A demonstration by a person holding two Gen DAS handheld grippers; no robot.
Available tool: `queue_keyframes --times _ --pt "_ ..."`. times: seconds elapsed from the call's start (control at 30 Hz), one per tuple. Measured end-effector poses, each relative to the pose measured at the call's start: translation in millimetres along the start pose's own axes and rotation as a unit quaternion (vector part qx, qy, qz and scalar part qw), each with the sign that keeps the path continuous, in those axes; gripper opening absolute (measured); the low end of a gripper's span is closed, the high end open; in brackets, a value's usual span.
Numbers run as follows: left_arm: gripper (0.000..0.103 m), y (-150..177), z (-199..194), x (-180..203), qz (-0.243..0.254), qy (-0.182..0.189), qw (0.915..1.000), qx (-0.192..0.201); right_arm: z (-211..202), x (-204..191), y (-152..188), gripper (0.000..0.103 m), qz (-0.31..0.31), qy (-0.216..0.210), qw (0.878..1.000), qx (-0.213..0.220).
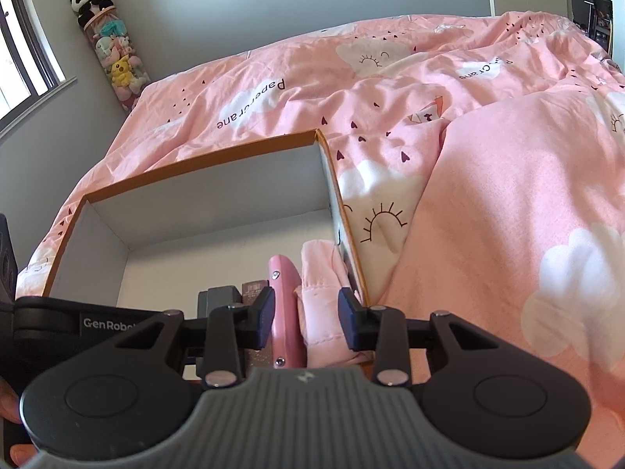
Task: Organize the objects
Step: 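Lower the dark grey box into the box with the left gripper while the right lowers the brown box, then grasp the white glasses case beside the box with the right gripper and lift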
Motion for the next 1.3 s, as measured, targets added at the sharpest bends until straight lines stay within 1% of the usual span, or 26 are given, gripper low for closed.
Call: queue_keyframes --times 0.1,0.2,0.27,0.37,0.47,0.53,0.57,0.6,0.73,0.87,1.0,1.13,1.2,1.3 --pt "0.045 1 -3 4 0.016 -0.013 0.9998 0.005 -3 -1 1 0.038 -0.003 0.002 1.0 0.002" --pt "0.05 2 -8 9 0.034 -0.032 0.9987 0.017 -10 0 2 0.04 0.0 0.002 1.0 0.006" --pt "0.052 3 -16 12 0.042 -0.036 0.998 0.03 -16 0 3 0.043 0.002 0.001 1.0 0.013" --pt "0.054 9 -35 20 0.063 -0.038 0.9958 0.055 -30 -1 6 0.044 0.004 -0.004 1.0 0.024" --pt "0.054 21 -60 34 0.095 -0.046 0.9904 0.088 -44 -5 12 0.045 0.004 -0.013 0.999 0.031" --pt "0.054 31 -74 41 0.113 -0.047 0.987 0.105 -54 -8 18 0.048 0.002 -0.02 0.999 0.035" --pt "0.054 37 -81 44 0.121 -0.045 0.9854 0.111 -59 -10 22 0.052 0.001 -0.023 0.999 0.035" --pt "0.054 43 -87 47 0.127 -0.044 0.9841 0.116 -63 -12 25 0.055 -0.002 -0.025 0.999 0.035" --pt "0.054 66 -106 49 0.131 -0.053 0.981 0.133 -79 -21 44 0.056 -0.021 -0.031 0.999 0.032" --pt "0.054 86 -111 47 0.142 -0.075 0.9791 0.126 -89 -30 64 0.056 -0.045 -0.033 0.998 0.025" --pt "0.054 100 -111 39 0.135 -0.083 0.981 0.112 -90 -34 79 0.057 -0.056 -0.044 0.997 -0.005" --pt "0.054 113 -110 31 0.131 -0.092 0.9824 0.095 -83 -41 94 0.058 -0.088 -0.011 0.995 -0.047" --pt "0.054 120 -109 27 0.133 -0.098 0.9823 0.088 -79 -42 101 0.064 -0.092 -0.009 0.994 -0.065" --pt "0.054 128 -109 21 0.135 -0.106 0.9814 0.086 -73 -47 111 0.066 -0.104 0.003 0.99 -0.092"
Point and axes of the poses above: each gripper's, at about its wrist camera, not at the fingertips, and z roughly the way its jaws point, x to its right, y to its underside, the point moved 1 cm from there along z, roughly the way its jaws point, and after that the axes turned 6 degrees about y, right-handed, at the moved point
